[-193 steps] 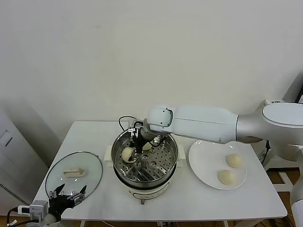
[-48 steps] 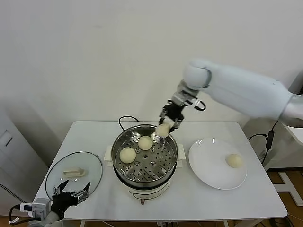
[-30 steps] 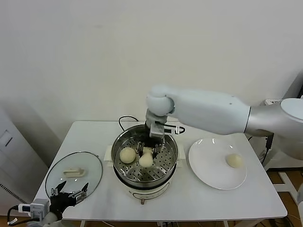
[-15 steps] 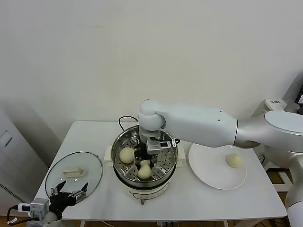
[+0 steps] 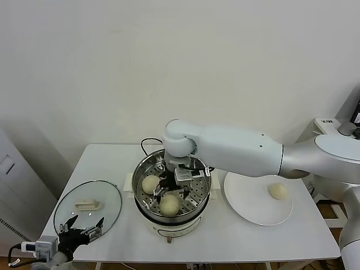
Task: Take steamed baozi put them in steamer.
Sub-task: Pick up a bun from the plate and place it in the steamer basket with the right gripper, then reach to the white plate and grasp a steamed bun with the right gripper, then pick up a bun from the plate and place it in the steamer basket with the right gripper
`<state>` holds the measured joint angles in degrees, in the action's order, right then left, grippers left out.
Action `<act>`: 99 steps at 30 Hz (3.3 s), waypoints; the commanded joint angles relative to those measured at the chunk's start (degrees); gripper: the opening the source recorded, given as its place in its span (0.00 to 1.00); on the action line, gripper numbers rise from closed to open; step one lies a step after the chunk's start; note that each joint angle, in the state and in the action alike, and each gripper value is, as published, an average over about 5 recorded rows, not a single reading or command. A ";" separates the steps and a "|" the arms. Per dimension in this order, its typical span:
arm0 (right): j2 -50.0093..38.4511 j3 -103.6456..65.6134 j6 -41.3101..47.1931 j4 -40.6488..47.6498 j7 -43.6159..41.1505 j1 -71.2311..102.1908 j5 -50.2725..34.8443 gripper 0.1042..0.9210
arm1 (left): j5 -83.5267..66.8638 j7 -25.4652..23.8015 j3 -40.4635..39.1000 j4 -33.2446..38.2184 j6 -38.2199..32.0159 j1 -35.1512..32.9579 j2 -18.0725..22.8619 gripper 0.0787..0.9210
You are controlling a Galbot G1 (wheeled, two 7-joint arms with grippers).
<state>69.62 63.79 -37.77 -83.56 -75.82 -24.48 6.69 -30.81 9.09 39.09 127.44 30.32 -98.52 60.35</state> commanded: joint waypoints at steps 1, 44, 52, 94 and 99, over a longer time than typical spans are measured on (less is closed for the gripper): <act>-2.14 -3.32 3.67 5.55 -1.17 -3.95 -5.23 0.88 | -0.05 0.00 0.11 -0.08 -0.18 -0.02 -0.17 0.88; -23.69 -24.36 17.67 43.32 0.38 21.02 9.20 0.88 | -1.02 0.47 0.03 0.22 0.97 1.82 -0.12 0.88; -22.03 -27.47 17.98 44.85 2.40 24.17 12.44 0.88 | -1.00 0.45 -0.12 0.07 0.97 1.79 -0.07 0.88; -32.01 6.68 35.20 23.91 1.18 -3.66 -23.58 0.44 | -0.69 0.93 0.13 1.92 1.32 1.02 0.39 0.88; -31.00 20.65 42.08 16.15 1.74 -17.32 -37.32 0.44 | -0.46 0.95 0.10 2.34 1.27 0.60 0.36 0.88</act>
<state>41.59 58.45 -7.27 -53.39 -73.92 -19.66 -4.62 -31.36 10.03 39.21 129.48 31.59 -97.72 60.71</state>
